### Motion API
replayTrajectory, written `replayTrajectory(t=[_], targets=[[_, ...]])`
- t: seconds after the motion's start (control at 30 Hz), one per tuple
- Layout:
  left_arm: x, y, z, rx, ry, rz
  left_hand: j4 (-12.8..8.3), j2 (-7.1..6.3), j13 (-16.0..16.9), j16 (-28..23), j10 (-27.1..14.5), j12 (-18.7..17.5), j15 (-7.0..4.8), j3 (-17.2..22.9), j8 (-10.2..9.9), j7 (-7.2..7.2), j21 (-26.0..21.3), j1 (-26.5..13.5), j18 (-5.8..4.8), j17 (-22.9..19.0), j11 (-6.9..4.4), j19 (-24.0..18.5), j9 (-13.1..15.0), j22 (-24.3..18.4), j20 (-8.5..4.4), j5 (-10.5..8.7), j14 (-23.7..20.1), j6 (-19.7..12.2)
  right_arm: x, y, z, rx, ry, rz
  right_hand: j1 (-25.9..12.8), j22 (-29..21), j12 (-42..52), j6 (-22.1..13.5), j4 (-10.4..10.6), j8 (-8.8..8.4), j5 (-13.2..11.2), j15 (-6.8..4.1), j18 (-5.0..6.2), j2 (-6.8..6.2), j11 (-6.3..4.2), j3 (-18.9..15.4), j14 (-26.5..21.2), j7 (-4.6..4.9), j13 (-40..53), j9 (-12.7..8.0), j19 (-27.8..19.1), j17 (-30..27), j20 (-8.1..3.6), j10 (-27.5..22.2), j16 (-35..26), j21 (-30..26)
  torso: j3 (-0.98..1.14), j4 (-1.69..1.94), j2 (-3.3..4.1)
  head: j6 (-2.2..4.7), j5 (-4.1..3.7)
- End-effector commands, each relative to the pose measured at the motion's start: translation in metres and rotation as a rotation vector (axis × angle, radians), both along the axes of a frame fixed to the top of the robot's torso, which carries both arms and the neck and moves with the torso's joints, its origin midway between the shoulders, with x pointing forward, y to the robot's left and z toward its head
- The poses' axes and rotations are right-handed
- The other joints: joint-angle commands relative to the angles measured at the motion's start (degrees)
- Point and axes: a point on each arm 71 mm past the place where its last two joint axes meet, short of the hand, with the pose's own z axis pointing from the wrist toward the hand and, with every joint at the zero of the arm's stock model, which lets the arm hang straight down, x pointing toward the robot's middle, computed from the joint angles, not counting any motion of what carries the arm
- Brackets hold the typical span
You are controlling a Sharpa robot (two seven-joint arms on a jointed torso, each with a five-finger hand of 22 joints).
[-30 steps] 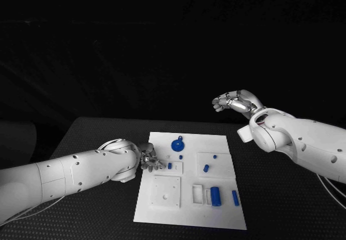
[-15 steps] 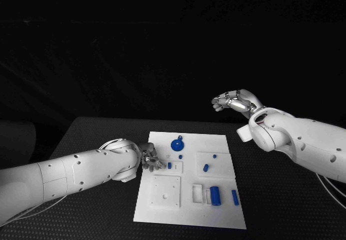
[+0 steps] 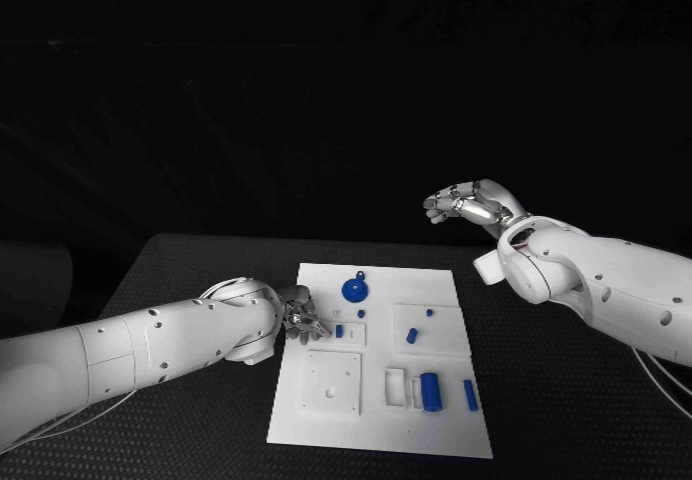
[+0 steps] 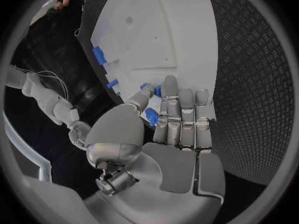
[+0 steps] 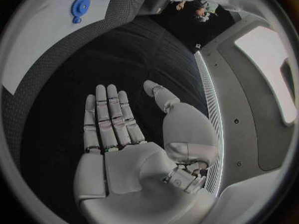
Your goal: Assemble the parts on the task board
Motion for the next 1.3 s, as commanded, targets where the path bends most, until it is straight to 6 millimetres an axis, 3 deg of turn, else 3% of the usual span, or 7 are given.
replayTrajectory(t=[0.03,0.37,0.4,0.5,0.53,0.77,1.3], targets=[[-0.005,-0.002,-0.008,0.004,0.025,-0.004,-0.94,2.18,-0.06,-0.05,-0.23,-0.4,-0.07,0.31,-0.78,0.19,-0.26,1.07,-0.56,-0.03,0.27,0.24,-1.19,1.01,-5.1,0.35,0.26,-0.77,0.0,0.002,0.0,0.002,0.001,0.015,0.43,0.05,-0.38,-0.2,0.13,0.28,0.23,0.22,0.48,-0.15,0.01,0.31,-0.02,0.35,-0.02,-0.09,-0.23,-0.1,-0.01,0.42,0.05,-0.19,0.02,0.0,-0.01,0.06,0.05],[-0.004,-0.001,-0.004,-0.033,-0.006,0.021,-2.12,4.57,0.04,0.02,0.0,-0.25,-0.08,-0.03,-0.44,0.03,-0.24,-0.4,-0.66,0.02,0.13,0.34,-0.8,1.04,-5.11,1.87,0.46,-0.1,0.0,0.0,-0.001,0.001,0.004,0.013,0.45,0.07,-0.41,-0.21,0.13,0.28,0.25,0.22,0.48,-0.15,0.02,0.32,-0.03,0.35,-0.02,-0.1,-0.24,-0.11,0.0,0.42,0.05,-0.21,0.03,-0.02,-0.02,0.15,0.16],[-0.004,-0.001,-0.004,-0.035,-0.007,0.022,-2.46,5.03,0.06,0.04,0.07,-0.23,-0.1,-0.07,-0.37,0.0,-0.23,-1.16,-0.68,0.04,0.08,0.4,-0.66,1.06,-5.13,4.18,0.52,0.04,0.0,0.0,-0.001,0.001,0.004,0.012,0.45,0.07,-0.41,-0.21,0.13,0.28,0.25,0.22,0.48,-0.15,0.02,0.32,-0.03,0.35,-0.02,-0.1,-0.24,-0.11,-0.01,0.42,0.05,-0.21,0.04,-0.02,-0.03,0.16,0.18],[-0.004,-0.001,-0.003,-0.038,-0.012,0.023,-3.61,5.65,0.07,0.06,0.13,-0.23,-0.14,0.02,-0.26,-0.09,-0.19,-2.32,-0.71,0.06,0.06,0.48,-0.4,1.07,-5.18,6.44,0.58,0.25,0.0,0.0,-0.001,0.0,0.004,0.011,0.46,0.08,-0.42,-0.21,0.13,0.28,0.25,0.22,0.48,-0.15,0.02,0.33,-0.03,0.35,-0.02,-0.1,-0.24,-0.12,-0.01,0.42,0.06,-0.21,0.04,-0.01,-0.01,0.2,0.23],[-0.004,-0.001,-0.003,-0.039,-0.012,0.022,-4.14,5.42,0.12,0.16,0.36,-0.13,-0.17,0.24,-0.11,-0.19,-0.14,-2.67,-0.71,0.11,-0.03,0.57,-0.26,1.08,-5.2,8.95,0.72,0.54,0.0,0.0,-0.001,0.0,0.004,0.011,0.46,0.08,-0.42,-0.21,0.13,0.28,0.25,0.22,0.48,-0.16,0.02,0.33,-0.03,0.35,-0.02,-0.1,-0.24,-0.12,-0.01,0.42,0.06,-0.22,0.04,0.0,0.01,0.22,0.25],[-0.006,-0.003,-0.002,-0.042,-0.009,0.018,-4.75,5.29,0.36,0.73,1.41,0.3,-0.53,0.81,0.32,-0.64,0.5,-3.62,-0.52,0.39,-0.48,1.2,0.19,1.2,-5.52,13.08,1.57,1.56,0.0,0.0,-0.001,0.0,0.006,0.012,0.49,0.09,-0.44,-0.22,0.11,0.28,0.26,0.23,0.49,-0.17,0.02,0.34,-0.04,0.35,-0.02,-0.11,-0.25,-0.13,-0.01,0.42,0.06,-0.23,0.04,-0.03,0.01,0.21,0.27],[-0.007,-0.005,0.007,-0.075,0.003,0.007,-4.87,5.03,0.51,0.95,1.71,0.48,-0.75,1.08,0.42,-0.81,0.9,-3.61,-0.42,0.52,-0.67,1.39,0.34,1.24,-5.72,14.36,1.87,1.85,0.001,0.0,-0.002,-0.001,0.009,0.012,0.58,0.13,-0.5,-0.26,0.06,0.26,0.4,0.23,0.49,-0.19,0.03,0.4,-0.07,0.37,-0.03,-0.13,-0.27,-0.16,-0.01,0.41,0.06,-0.26,0.01,0.03,-0.01,0.4,0.5]])
